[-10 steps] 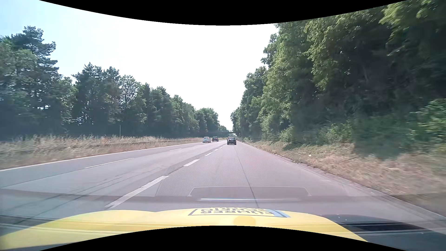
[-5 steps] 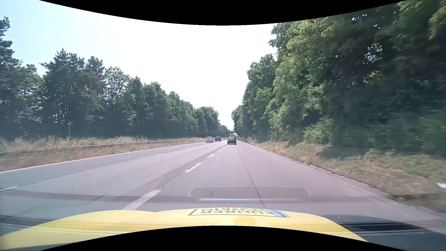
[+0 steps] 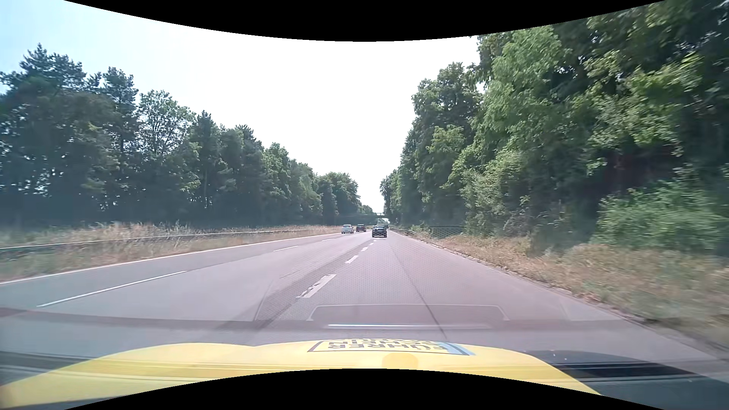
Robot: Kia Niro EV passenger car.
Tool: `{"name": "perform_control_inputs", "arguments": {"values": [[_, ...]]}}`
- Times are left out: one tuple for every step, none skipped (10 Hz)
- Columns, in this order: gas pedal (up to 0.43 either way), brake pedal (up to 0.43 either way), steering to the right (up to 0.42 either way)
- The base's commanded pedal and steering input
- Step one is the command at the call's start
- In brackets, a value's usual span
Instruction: Follow the waypoints while adhering to traffic rules and regulations
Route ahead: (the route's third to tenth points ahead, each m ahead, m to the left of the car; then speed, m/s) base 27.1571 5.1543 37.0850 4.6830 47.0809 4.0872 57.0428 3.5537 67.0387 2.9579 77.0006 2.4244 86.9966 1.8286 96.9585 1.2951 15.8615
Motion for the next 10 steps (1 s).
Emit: {"name": "perform_control_inputs", "arguments": {"values": [[0.098,0.0,-0.004],[0.098,0.0,-0.003],[0.098,0.0,-0.003],[0.098,0.0,-0.003],[0.098,0.0,-0.003],[0.098,0.0,-0.003],[0.098,0.0,-0.003],[0.098,0.0,-0.003],[0.098,0.0,-0.003],[0.098,0.0,-0.003]]}}
